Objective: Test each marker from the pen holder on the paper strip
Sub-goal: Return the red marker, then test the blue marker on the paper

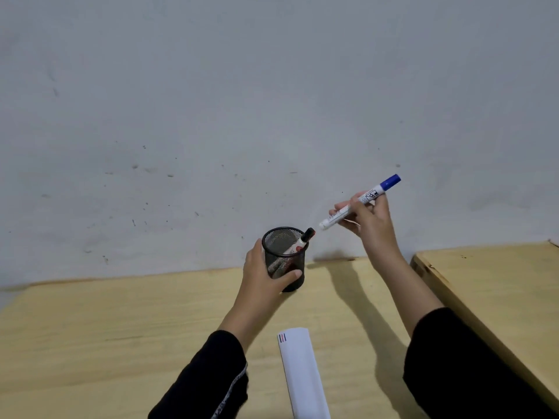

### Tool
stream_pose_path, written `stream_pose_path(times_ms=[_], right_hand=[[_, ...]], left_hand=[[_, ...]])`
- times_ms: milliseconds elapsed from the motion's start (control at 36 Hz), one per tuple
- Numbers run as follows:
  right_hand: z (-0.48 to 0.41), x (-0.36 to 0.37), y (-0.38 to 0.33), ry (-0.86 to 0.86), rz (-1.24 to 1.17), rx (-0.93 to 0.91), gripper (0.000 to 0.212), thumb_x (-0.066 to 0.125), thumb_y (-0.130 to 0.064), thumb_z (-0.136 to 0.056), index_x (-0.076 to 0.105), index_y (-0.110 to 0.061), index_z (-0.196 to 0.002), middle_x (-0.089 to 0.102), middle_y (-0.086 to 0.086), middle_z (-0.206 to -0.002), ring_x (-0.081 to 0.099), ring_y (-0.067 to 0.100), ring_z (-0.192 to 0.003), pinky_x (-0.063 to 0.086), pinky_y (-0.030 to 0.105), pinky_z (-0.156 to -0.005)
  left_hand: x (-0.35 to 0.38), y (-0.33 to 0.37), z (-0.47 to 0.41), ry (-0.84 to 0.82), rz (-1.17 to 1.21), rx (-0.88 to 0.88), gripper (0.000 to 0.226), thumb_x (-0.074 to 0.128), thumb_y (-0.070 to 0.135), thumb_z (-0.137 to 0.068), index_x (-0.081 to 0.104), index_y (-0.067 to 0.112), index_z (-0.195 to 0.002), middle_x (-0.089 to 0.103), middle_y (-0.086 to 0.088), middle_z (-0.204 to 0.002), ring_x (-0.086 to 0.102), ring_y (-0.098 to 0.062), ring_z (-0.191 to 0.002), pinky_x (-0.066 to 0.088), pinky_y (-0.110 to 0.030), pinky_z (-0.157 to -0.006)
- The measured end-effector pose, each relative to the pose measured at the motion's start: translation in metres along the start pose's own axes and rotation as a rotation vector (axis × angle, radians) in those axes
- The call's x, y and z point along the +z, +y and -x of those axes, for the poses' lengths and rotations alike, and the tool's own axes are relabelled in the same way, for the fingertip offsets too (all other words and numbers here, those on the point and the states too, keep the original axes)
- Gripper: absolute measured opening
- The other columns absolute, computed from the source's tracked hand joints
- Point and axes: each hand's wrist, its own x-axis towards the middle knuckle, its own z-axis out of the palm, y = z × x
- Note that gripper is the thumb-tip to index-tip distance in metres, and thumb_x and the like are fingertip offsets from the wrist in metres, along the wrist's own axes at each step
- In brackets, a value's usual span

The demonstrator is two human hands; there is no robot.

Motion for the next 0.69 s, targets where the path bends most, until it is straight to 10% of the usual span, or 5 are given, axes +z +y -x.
stream_pose_path(times_ms=[111, 472, 694], right_hand=[[-0.014, 0.010, 0.022, 0.059, -0.009, 0.021, 0.013, 0.043, -0.011, -0.096, 0.040, -0.020, -0.087, 0.055, 0.005, -0.091, 0.066, 0.019, -0.079, 0.057, 0.024, -0.070], [-0.025, 0.018, 0.047, -0.138, 0.126, 0.140, 0.018, 0.049, -0.002, -0.091, 0.042, -0.012, -0.104, 0.065, 0.018, -0.099, 0.064, 0.026, -0.091, 0.057, 0.023, -0.074], [-0.022, 0.020, 0.045, -0.227, 0.493, 0.035, 0.010, 0.057, -0.013, -0.087, 0.057, -0.013, -0.097, 0.056, 0.002, -0.083, 0.057, 0.015, -0.066, 0.051, 0.021, -0.063]], left_hand=[[0.015, -0.013, -0.010, 0.060, 0.078, -0.001, 0.074, 0.079, 0.038, -0.058, 0.045, 0.031, -0.124, 0.054, 0.006, -0.123, 0.052, -0.009, -0.116, 0.046, -0.030, -0.097], [0.020, -0.029, -0.022, 0.110, 0.069, 0.047, 0.066, 0.080, 0.027, -0.066, 0.049, 0.022, -0.124, 0.056, 0.003, -0.121, 0.053, -0.012, -0.114, 0.045, -0.034, -0.099], [0.020, -0.031, -0.024, 0.087, 0.054, 0.047, 0.068, 0.077, 0.036, -0.063, 0.048, 0.022, -0.123, 0.056, 0.003, -0.121, 0.053, -0.014, -0.115, 0.046, -0.038, -0.099]])
